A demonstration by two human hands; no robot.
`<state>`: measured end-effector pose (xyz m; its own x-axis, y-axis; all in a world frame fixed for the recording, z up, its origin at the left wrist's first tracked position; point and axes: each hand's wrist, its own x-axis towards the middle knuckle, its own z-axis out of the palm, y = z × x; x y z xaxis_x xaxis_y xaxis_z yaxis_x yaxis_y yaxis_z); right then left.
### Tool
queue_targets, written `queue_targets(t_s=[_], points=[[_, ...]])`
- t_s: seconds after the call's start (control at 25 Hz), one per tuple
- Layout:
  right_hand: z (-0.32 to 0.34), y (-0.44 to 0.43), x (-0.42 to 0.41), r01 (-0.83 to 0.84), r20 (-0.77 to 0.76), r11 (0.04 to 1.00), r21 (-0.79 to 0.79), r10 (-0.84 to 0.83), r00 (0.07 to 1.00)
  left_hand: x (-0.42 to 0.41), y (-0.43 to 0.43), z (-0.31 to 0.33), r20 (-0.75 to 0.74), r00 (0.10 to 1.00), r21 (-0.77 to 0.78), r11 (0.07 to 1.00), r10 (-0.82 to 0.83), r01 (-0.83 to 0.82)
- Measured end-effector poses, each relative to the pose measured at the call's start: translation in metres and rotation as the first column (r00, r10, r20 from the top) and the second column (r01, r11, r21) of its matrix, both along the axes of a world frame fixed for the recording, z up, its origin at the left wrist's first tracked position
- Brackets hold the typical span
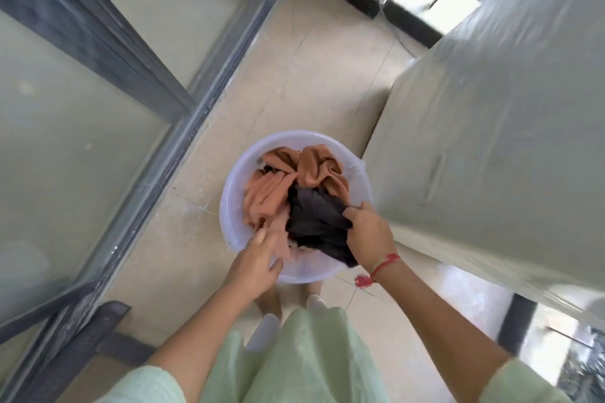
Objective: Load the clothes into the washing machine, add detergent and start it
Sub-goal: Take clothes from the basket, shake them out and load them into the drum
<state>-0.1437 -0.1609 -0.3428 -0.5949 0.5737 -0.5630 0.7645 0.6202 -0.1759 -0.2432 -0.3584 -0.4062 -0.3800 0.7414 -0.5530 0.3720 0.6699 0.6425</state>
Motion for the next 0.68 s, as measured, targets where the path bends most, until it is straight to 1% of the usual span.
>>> queue_targets(t_s=[0.08,0.12,0.2,0.28,0.36,0.44,0.48,0.56,0.6,0.64,0.68], points=[[0.080,0.002,0.002,0.072,-0.173,0.997,0.012,-0.069,0.982,-0.009,0.009,0.055,0.033,0.998,0.051,0.997,0.059,-0.061],[0.125,0.002,0.001,0.090,-0.254,0.996,0.027,-0.080,0.964,-0.013,0.015,0.086,0.051,0.997,0.051,0.997,0.054,-0.057],[0.207,-0.005,0.002,0.100,-0.410,0.991,0.093,-0.054,0.910,-0.018,0.028,0.138,0.082,0.997,0.098,0.995,0.011,-0.019],[0.284,-0.016,0.006,0.129,-0.558,0.984,0.125,-0.038,0.829,-0.016,0.038,0.191,0.081,0.996,0.160,0.987,-0.023,0.010],[0.350,-0.028,0.011,0.188,-0.712,0.980,0.070,-0.083,0.697,-0.006,0.042,0.251,0.131,0.991,0.288,0.957,0.006,-0.044],[0.396,-0.030,0.015,0.235,-0.818,0.972,-0.034,-0.162,0.552,0.004,0.039,0.302,0.177,0.979,0.433,0.886,0.097,-0.166],[0.413,-0.029,0.017,0.238,-0.852,0.966,-0.099,-0.207,0.482,0.005,0.038,0.318,0.191,0.970,0.493,0.839,0.152,-0.228],[0.445,-0.023,0.023,0.235,-0.897,0.953,-0.193,-0.268,0.352,0.000,0.039,0.351,0.150,0.961,0.613,0.741,0.231,-0.274],[0.456,-0.020,0.028,0.240,-0.912,0.951,-0.195,-0.266,0.313,-0.008,0.041,0.364,0.109,0.959,0.661,0.701,0.262,-0.267],[0.467,-0.017,0.033,0.267,-0.928,0.952,-0.149,-0.228,0.295,-0.016,0.045,0.383,0.056,0.952,0.718,0.651,0.299,-0.247],[0.476,-0.013,0.039,0.316,-0.939,0.946,-0.071,-0.171,0.299,-0.025,0.049,0.403,0.000,0.939,0.768,0.601,0.344,-0.221]])
